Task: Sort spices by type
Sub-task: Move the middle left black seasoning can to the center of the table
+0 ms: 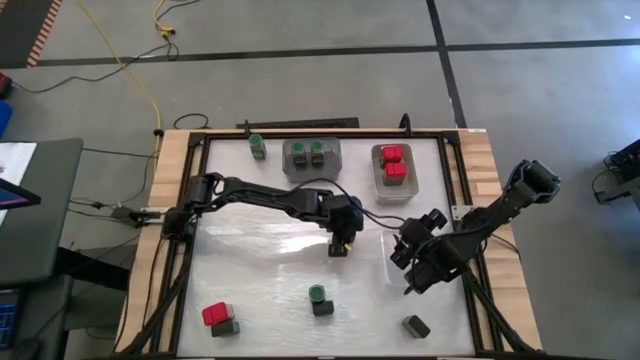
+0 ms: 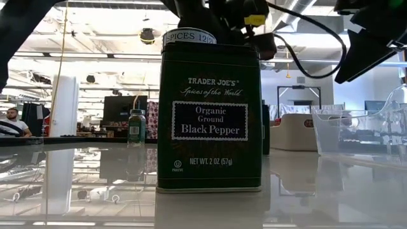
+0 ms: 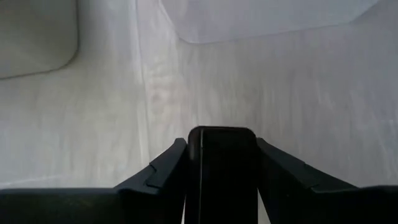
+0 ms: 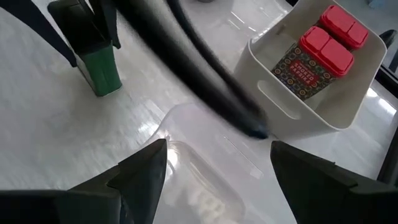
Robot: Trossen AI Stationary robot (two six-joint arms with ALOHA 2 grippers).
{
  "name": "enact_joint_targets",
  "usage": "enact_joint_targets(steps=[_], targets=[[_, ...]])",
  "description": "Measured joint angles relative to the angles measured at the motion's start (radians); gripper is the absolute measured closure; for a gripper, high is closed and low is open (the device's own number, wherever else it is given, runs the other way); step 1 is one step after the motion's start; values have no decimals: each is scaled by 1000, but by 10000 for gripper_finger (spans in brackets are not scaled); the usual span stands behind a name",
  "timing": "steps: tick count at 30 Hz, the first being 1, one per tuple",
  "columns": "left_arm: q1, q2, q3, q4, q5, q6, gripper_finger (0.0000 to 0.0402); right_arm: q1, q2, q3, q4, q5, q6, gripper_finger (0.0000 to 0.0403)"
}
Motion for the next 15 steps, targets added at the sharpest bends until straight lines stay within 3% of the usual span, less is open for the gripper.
enact_joint_targets(steps=[15], targets=[[7, -68, -1, -116, -15, 41, 235, 0, 1, 0, 3, 0, -2, 88]])
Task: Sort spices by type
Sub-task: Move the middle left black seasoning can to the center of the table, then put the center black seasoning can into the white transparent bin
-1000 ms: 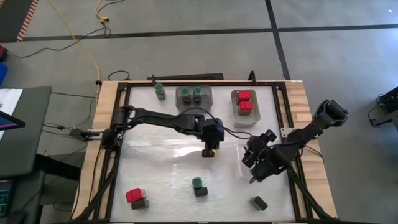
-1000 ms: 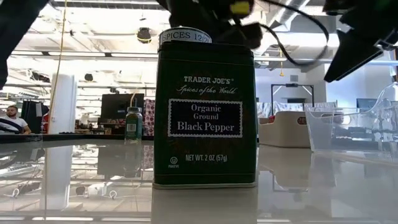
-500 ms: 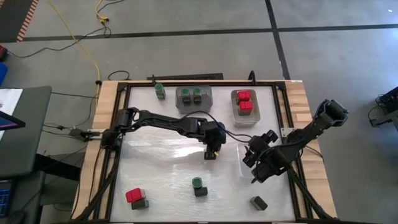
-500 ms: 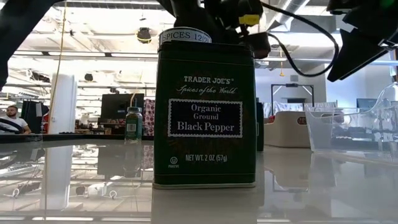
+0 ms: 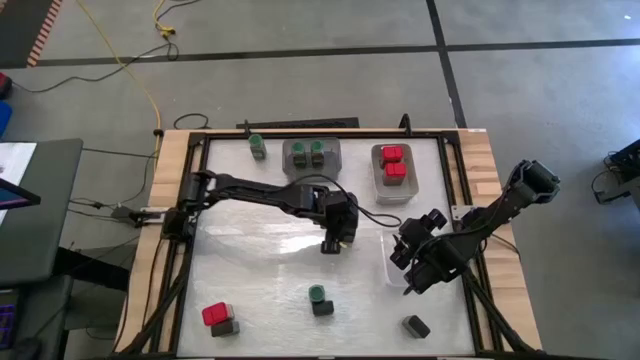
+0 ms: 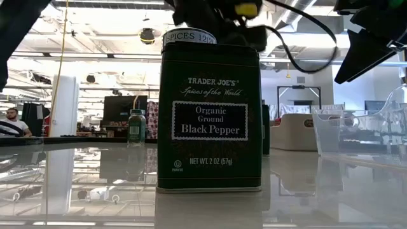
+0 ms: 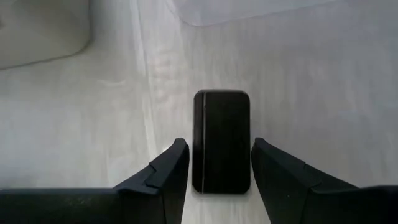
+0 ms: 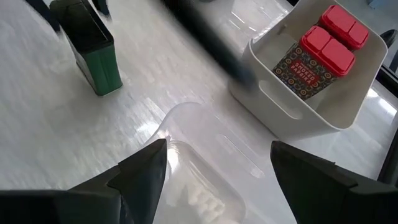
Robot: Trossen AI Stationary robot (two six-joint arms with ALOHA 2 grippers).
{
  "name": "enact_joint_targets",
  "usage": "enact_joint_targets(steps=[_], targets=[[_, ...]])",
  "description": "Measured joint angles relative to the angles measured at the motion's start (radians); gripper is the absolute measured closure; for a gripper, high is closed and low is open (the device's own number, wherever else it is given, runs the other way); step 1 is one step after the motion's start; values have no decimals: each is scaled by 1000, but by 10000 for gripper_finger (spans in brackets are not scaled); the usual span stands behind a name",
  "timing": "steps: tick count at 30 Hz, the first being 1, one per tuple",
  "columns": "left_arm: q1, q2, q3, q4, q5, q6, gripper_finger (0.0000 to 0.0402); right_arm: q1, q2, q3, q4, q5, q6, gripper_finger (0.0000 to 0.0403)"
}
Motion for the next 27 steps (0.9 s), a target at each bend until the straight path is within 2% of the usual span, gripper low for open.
enact_joint_targets(steps=[6, 9, 11, 16, 20, 23, 27], targets=[[27, -116, -12, -78, -4, 8, 235, 0, 0, 0, 6, 0, 0, 88], [35, -218, -100, -71, -4, 11, 235, 0, 0, 0, 7, 0, 0, 88], [38, -314, -216, -14, -4, -8, 235, 0, 0, 0, 8, 0, 0, 88], [39, -609, -618, 206, -49, -112, 234, 0, 0, 0, 27, 4, -1, 88], [25, -852, -879, 312, -99, -189, 234, -20, 2, 0, 88, 71, -30, 88], [24, -1000, -1010, 311, -104, -193, 234, -57, 2, 0, 191, 99, -143, 88], [24, -1166, -1140, 326, -105, -195, 234, -143, 2, 0, 400, 71, -432, 88]])
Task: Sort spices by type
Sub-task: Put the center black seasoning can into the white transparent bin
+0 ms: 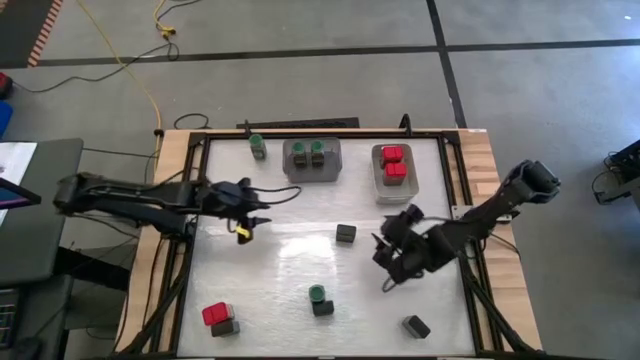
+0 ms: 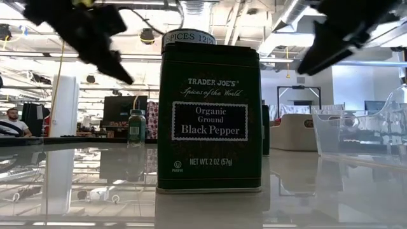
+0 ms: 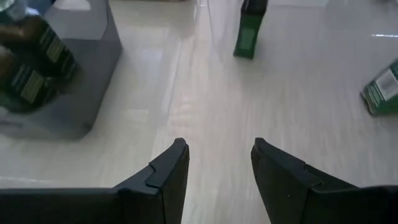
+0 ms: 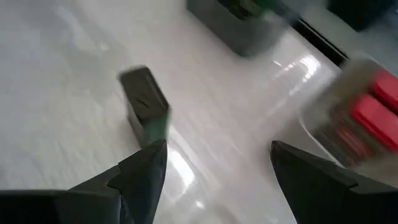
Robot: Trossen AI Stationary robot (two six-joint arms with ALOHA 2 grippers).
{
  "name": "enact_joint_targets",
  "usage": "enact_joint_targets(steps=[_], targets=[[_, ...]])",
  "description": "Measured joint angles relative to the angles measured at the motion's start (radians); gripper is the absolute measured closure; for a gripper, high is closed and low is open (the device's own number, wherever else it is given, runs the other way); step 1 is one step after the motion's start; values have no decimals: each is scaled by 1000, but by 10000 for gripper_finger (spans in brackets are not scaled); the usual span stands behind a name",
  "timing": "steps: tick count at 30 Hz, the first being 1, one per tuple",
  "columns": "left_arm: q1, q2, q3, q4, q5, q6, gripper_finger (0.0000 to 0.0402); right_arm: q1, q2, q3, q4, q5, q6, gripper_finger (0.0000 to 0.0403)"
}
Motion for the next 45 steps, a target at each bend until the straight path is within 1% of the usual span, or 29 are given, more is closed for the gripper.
enact_joint_targets(steps=[3, 6, 8, 10, 13, 15, 17, 21, 23, 28, 31, 39, 45], targets=[[0, -81, -71, 2, 0, 13, 234, -80, 0, 0, 176, -96, -229, 88], [-1, -129, -120, 7, 2, 25, 234, -166, 0, 0, 323, -199, -423, 88], [-1, -143, -144, 0, 4, 26, 234, -225, 0, 0, 394, -285, -532, 88], [-1, -145, -148, -12, 4, 26, 234, -286, 0, 0, 443, -401, -627, 88], [-1, -146, -148, -17, 5, 26, 234, -374, 0, 0, 484, -545, -668, 88], [-1, -146, -148, -18, 5, 26, 234, -419, 0, 0, 481, -585, -679, 88], [-1, -146, -148, -18, 5, 27, 234, -449, 0, 0, 470, -610, -731, 88], [-1, -146, -148, -23, 5, 27, 234, -462, 3, 0, 477, -690, -815, 88], [-1, -146, -148, -23, 5, 27, 234, -461, 11, 0, 480, -715, -820, 88], [-1, -146, -147, -34, 5, 11, 234, -449, 53, 9, 471, -735, -823, 88], [-1, -146, -147, -35, 5, 10, 234, -440, 98, 51, 405, -738, -821, 89], [-1, -146, -147, -35, 5, 8, 234, -441, 218, 176, 314, -738, -824, 93], [-1, -145, -147, -36, 5, 8, 234, -441, 278, 215, 213, -737, -801, 93]])
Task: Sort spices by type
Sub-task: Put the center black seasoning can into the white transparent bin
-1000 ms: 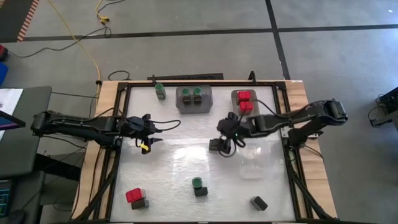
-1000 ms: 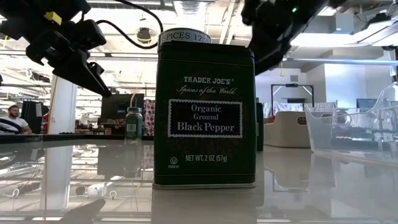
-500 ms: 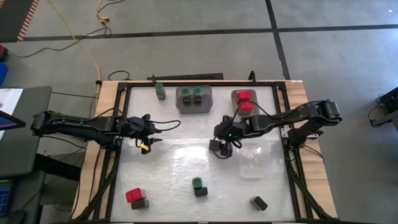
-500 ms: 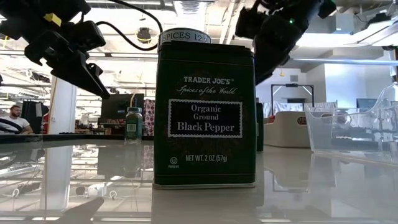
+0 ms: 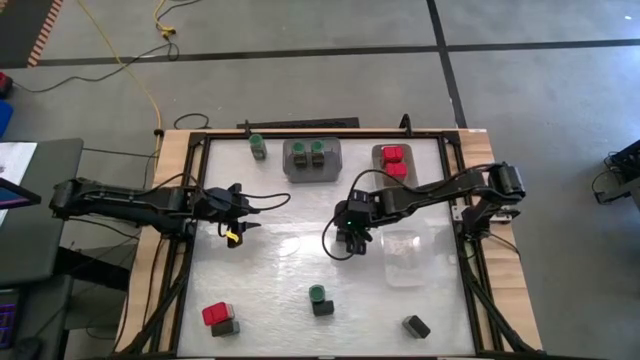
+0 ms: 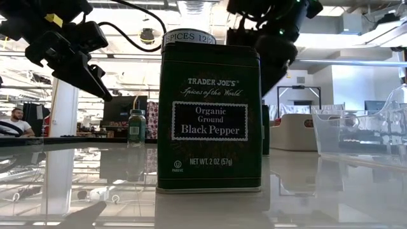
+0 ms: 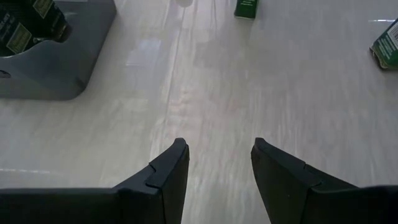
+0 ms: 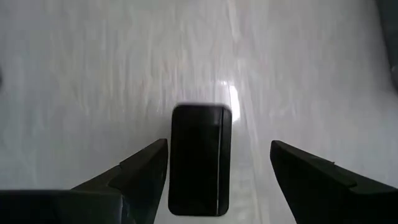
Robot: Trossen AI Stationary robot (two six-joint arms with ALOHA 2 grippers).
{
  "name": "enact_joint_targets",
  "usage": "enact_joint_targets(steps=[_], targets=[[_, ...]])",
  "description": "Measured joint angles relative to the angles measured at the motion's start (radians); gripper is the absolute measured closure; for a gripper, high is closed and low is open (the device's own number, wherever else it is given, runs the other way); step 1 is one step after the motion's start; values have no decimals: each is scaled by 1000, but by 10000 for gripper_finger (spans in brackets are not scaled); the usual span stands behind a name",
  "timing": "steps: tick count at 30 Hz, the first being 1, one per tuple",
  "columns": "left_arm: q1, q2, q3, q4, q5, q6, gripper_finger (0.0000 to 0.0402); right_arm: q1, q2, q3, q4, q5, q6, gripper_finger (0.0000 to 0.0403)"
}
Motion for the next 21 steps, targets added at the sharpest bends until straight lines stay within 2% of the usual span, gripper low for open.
enact_joint_targets(steps=[12, 21], targets=[[0, 2, 1, -15, 0, 0, 234, 0, 19, 2, -26, 0, 2, 97], [0, 2, 1, -16, 0, 0, 235, 1, 19, 2, -22, 0, 2, 147]])
